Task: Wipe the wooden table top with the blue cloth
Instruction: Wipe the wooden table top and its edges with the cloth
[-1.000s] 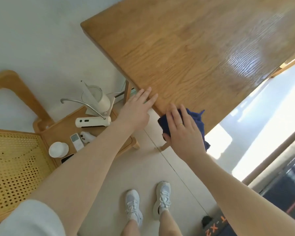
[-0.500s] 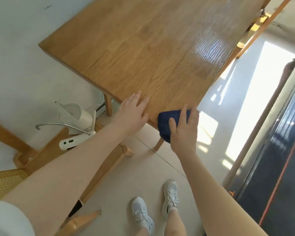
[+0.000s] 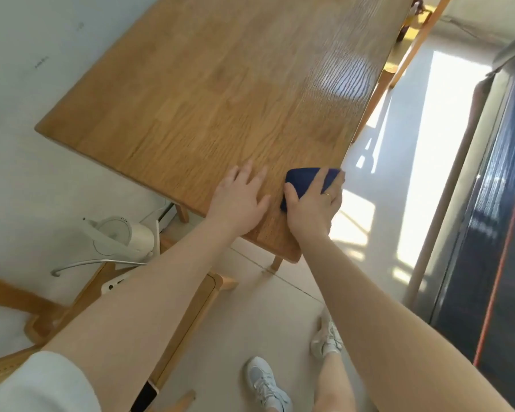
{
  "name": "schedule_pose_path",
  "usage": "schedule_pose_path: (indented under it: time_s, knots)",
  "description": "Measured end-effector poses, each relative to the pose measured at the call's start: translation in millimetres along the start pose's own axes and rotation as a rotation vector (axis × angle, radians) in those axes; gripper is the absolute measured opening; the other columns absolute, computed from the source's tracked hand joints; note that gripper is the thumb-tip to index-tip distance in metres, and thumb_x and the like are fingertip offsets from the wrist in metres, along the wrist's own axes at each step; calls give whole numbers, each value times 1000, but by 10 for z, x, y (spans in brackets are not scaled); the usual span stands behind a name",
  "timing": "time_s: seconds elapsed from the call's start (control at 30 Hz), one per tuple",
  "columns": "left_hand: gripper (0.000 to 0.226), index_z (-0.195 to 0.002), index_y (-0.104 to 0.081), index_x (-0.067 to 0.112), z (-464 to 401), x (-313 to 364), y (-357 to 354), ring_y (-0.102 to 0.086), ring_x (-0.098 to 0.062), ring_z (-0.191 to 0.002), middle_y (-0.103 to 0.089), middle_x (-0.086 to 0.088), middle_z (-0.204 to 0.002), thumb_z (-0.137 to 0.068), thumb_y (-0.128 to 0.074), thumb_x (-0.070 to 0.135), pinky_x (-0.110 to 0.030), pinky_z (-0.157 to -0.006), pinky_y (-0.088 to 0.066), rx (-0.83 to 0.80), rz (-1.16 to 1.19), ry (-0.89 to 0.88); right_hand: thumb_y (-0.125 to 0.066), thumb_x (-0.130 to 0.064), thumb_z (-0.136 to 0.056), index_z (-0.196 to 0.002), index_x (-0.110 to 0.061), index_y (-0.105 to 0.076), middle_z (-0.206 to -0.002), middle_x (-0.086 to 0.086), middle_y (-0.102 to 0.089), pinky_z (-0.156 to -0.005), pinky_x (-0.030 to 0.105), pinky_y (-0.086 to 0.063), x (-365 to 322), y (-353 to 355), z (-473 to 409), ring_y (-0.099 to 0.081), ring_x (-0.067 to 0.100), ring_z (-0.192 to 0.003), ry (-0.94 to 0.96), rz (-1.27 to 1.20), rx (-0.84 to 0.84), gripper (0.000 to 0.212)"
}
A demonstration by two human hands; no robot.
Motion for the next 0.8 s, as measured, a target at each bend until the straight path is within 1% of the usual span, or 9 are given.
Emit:
schedule_pose_path:
  time_s: [0.1, 0.17, 0.27, 0.37, 0.47, 0.57, 0.63, 0.7, 0.8]
  knots:
    - [59, -149, -21, 23, -84, 167, 33, -12, -36, -141, -12, -10, -157, -96, -33, 47, -47, -113, -17, 2, -41, 70, -40, -46, -94, -148, -22, 1, -155, 6, 18, -113, 42, -13, -41, 131, -271, 3, 29, -141, 72, 41, -21, 72]
    - [66, -150, -13, 27, -100, 278, 59, -9, -39, -141, -9, -12, -157, -94, -31, 55, -49, -113, -14, -47, -19, 117, -47, -45, -91, -148, -23, -1, -155, 6, 18, -115, 41, -12, -29, 202, -341, 0, 29, -142, 92, -18, -34, 77]
    - [85, -150, 2, 36, -67, 308, 57, 0, -40, -142, 2, -12, -158, -83, -37, 71, -51, -113, -13, -162, -64, 115, -56, -44, -86, -147, -32, 0, -156, 4, 14, -111, 46, -26, 116, 235, -216, -13, 29, -141, 80, -155, -110, 84]
    - [102, -148, 6, 38, -55, 283, 65, 3, -39, -142, 9, -11, -158, -71, -48, 78, -52, -112, -16, -222, -140, 113, -55, -40, -88, -146, -37, 4, -156, 2, 6, -105, 42, -35, 246, 237, 27, -23, 27, -137, 91, -206, -200, 83]
    - [111, -148, 7, 37, -100, 320, 91, 0, -38, -142, 5, -10, -157, -65, -55, 78, -51, -111, -20, -230, -184, 157, -57, -40, -87, -146, -36, 3, -156, 2, 8, -108, 42, -31, 243, 243, -133, -19, 26, -138, 107, -250, -208, 84]
    - [119, -147, 11, 38, -185, 373, 137, -5, -38, -141, 1, -11, -156, -61, -61, 77, -50, -111, -22, -275, -240, 207, -58, -43, -83, -146, -38, -1, -156, -1, 10, -108, 44, -32, 161, 296, -546, -18, 25, -139, 116, -293, -143, 85]
    - [117, -147, 7, 38, -250, 428, 177, -13, -38, -139, -5, -13, -153, -61, -61, 77, -48, -111, -22, -302, -278, 226, -57, -45, -83, -146, -37, -3, -156, 1, 9, -109, 41, -30, 137, 323, -739, -16, 25, -140, 96, -294, -112, 83]
    - [107, -149, -6, 34, -295, 496, 236, -20, -33, -137, -13, -12, -152, -66, -59, 75, -46, -111, -24, -274, -255, 247, -54, -46, -85, -146, -36, 1, -156, 3, 12, -110, 43, -28, 124, 334, -772, -11, 26, -141, 134, -270, -117, 83]
    - [98, -149, -20, 23, -409, 664, 320, -17, -27, -141, -15, -9, -155, -72, -62, 66, -44, -113, -23, -189, -266, 144, -54, -45, -88, -146, -30, 12, -155, 2, 20, -111, 39, -24, 220, 378, -621, -2, 25, -143, 211, -291, -197, 89]
Point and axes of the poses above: each hand's wrist, its own z-axis away from the middle knuckle, its own y-axis out of the back of the hand, x = y × z, the point moved 2 cm from there along -z, towards the middle knuckle
